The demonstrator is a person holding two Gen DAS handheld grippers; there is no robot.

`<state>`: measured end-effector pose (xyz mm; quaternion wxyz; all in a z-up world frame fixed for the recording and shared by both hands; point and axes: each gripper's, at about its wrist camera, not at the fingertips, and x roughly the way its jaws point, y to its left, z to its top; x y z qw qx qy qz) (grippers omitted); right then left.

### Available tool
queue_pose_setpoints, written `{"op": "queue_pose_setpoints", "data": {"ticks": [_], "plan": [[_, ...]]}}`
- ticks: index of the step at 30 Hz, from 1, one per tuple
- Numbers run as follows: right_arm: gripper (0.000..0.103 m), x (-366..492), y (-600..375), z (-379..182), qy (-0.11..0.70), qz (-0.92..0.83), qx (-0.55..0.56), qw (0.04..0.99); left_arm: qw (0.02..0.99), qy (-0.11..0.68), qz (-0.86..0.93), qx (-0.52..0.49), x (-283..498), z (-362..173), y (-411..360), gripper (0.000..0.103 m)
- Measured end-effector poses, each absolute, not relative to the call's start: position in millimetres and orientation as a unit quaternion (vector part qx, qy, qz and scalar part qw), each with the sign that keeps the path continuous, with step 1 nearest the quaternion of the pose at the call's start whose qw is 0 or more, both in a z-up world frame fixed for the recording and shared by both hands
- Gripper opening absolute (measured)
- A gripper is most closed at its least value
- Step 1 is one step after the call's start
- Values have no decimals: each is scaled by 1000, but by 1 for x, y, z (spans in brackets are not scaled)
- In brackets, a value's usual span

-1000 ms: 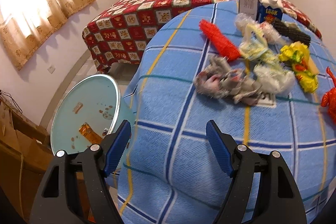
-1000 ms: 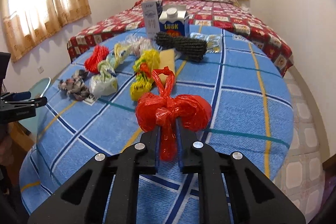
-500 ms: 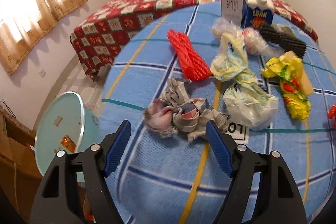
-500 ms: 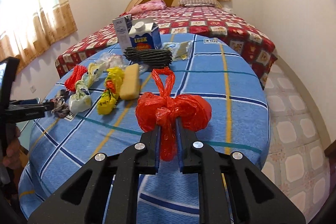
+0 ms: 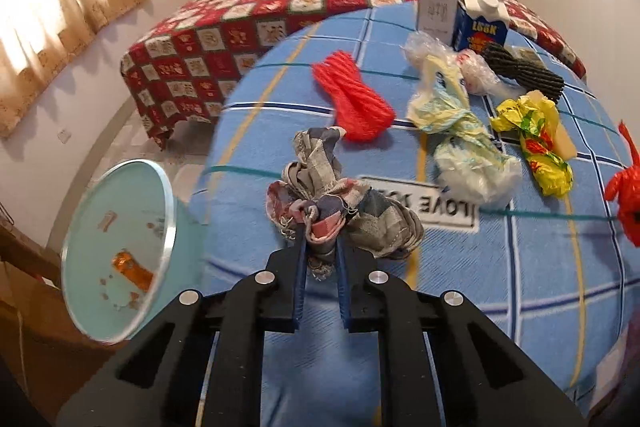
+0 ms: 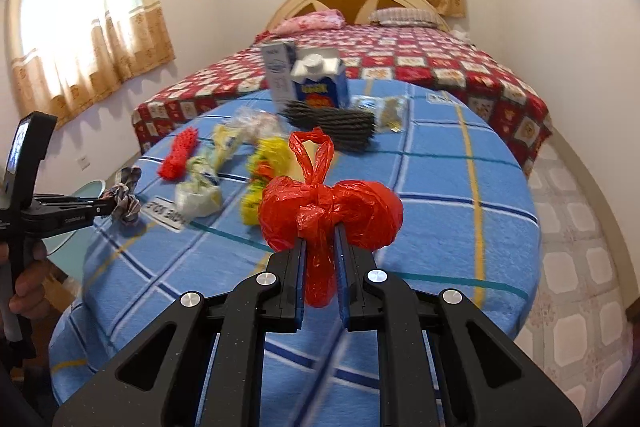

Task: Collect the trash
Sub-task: 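Carry the patterned cloth and red bag in both tools over the bin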

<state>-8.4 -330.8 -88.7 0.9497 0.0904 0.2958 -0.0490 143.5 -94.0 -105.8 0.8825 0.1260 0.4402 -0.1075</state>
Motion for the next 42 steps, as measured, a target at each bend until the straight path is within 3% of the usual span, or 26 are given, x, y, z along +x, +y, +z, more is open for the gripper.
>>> {"op": "queue_pose_setpoints", "data": {"ticks": [42], "plan": [[14,153,-81,-66,295,140,-93,941,901,423,43,81,136,-88,107,13]]}}
